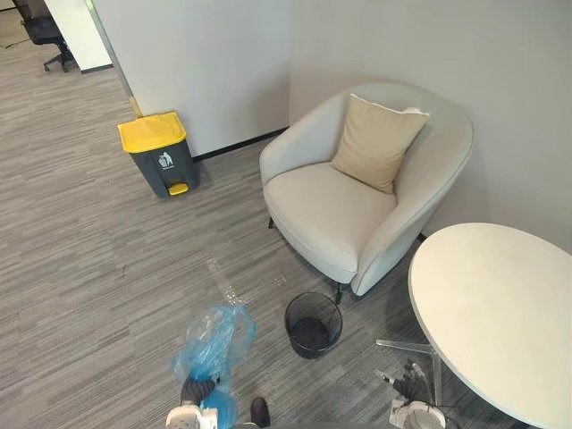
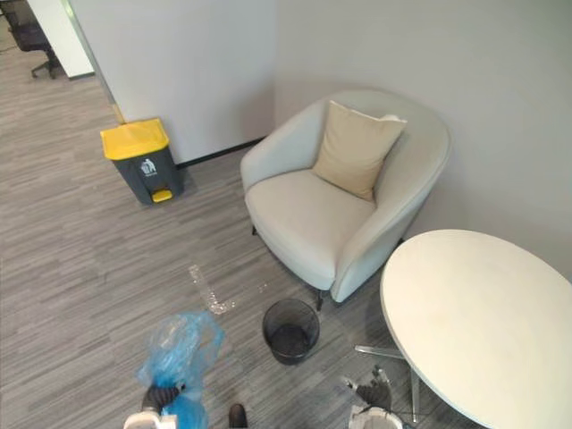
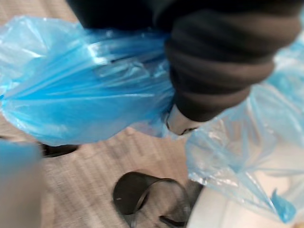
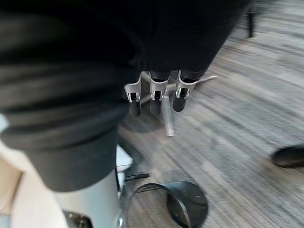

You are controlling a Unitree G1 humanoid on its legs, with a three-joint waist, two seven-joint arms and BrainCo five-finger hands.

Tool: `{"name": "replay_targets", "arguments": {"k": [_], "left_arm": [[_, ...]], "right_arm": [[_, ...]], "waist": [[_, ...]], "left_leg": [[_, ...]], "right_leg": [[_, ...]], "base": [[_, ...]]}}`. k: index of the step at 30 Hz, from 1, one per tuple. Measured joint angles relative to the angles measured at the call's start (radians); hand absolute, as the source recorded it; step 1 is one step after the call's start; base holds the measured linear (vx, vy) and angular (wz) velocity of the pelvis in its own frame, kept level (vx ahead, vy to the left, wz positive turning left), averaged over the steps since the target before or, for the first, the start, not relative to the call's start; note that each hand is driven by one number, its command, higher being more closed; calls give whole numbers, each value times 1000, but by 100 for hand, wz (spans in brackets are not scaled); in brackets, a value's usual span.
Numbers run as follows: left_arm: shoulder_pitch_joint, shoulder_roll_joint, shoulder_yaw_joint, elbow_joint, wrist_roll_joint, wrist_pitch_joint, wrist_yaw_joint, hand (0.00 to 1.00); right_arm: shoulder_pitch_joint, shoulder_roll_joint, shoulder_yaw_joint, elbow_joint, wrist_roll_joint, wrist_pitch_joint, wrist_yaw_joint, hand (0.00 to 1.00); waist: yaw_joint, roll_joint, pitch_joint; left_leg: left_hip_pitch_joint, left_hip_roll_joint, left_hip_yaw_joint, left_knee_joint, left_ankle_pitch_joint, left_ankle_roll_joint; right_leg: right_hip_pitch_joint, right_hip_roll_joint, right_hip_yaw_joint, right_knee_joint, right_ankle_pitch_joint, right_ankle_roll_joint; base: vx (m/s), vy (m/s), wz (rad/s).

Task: Gather rubbish on tea table into small bin, then transfer packed bag to large trash can.

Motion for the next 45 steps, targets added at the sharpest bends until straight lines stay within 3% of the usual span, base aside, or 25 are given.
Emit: {"name": "replay_targets", "arguments": {"k": [14,22,23,24,25,26,27,28,29,30,31,33,35,42,44,45], "left_arm": [[-77,0,-4,113,0,0,3,100],[-124,-1,-5,107,-2,0,19,100],[-142,-5,-15,80,-2,-1,19,100],[-145,-25,-23,58,-2,-1,20,100],[-144,-30,-25,53,-2,-2,20,100],[-146,-15,-36,39,-2,-6,19,100],[-151,-20,-35,46,-2,-3,20,100],[-151,-35,-43,57,-2,3,19,100],[-150,-40,-46,63,-2,3,17,100],[-155,-49,-51,70,-2,7,19,100],[-168,-52,-58,71,-2,9,19,100],[-208,-26,-83,71,-1,8,21,100],[-213,-17,-87,73,0,8,21,100],[-172,-19,-81,120,1,8,24,100],[-163,-18,-79,118,2,8,24,100],[-162,-15,-71,103,4,9,25,100]], "right_arm": [[-64,-1,5,80,20,15,-3,0],[-133,-15,29,78,20,15,-23,0],[-152,-23,42,72,19,17,-31,0],[-165,-32,41,54,19,17,-36,0],[-170,-35,41,44,17,18,-38,0],[-163,-18,44,19,17,12,-41,0],[-168,-14,45,16,16,9,-41,0],[-170,-25,41,7,16,12,-41,0],[-165,-27,38,4,16,13,-41,0],[-147,-31,34,-7,16,16,-44,0],[-140,-33,9,-7,16,22,-47,0],[-132,-19,2,19,16,42,-50,0],[-133,-16,3,40,14,54,-51,0],[-114,-9,12,39,-23,59,-49,0],[-99,14,13,36,-23,60,-48,0],[-90,42,15,33,-22,61,-47,0]], "waist": [[1,-6,38],[11,-16,80],[10,-12,96],[11,23,120],[14,45,125],[9,10,128],[10,2,135],[10,22,133],[3,24,131],[-18,43,121],[-38,58,111],[-43,29,119],[-40,12,124],[-37,4,128],[-30,-14,133],[-20,-36,130]], "left_leg": [[25,-22,-22,0,-21,-1],[-101,-34,-43,79,-17,10],[-186,-24,-55,196,-16,11],[-190,16,-69,223,-16,10],[-180,36,-76,212,-15,9],[-168,20,-83,244,-71,-19],[-185,33,-53,413,-205,10],[-192,69,-38,576,-301,-30],[-187,78,-34,613,-324,-50],[-151,94,-35,583,-350,-84],[-114,76,-40,470,-347,-76],[-75,37,-31,336,-307,-28],[-50,15,-21,298,-280,-24],[-3,-15,15,312,-265,3],[-20,-15,12,337,-292,21],[-53,-14,10,383,-331,15]], "right_leg": [[27,-18,-23,17,-40,5],[-50,-30,-63,52,-40,7],[-94,-27,-80,114,-25,-9],[-142,4,-86,218,2,-41],[-154,26,-85,214,-22,-40],[-160,2,-71,108,68,-84],[-148,-12,-85,130,13,-67],[-156,-6,-97,142,13,-66],[-161,-7,-101,145,14,-64],[-170,-10,-113,161,17,-59],[-199,-16,-122,182,25,-46],[-233,-44,-125,202,34,-32],[-232,-67,-114,208,43,-17],[-235,-100,-72,303,35,10],[-254,-104,-49,360,-5,5],[-275,-105,-21,395,-82,13]], "base": [[16,-8,5],[34,-4,18],[-46,-39,46],[-79,-43,45],[-116,1,33],[-34,-36,21],[-2,-38,6],[36,-61,-16],[2,46,-7],[-2,110,28],[-44,158,44],[-89,119,25],[-87,89,-8],[-122,49,-8],[-191,-80,14],[-173,-134,15]]}}
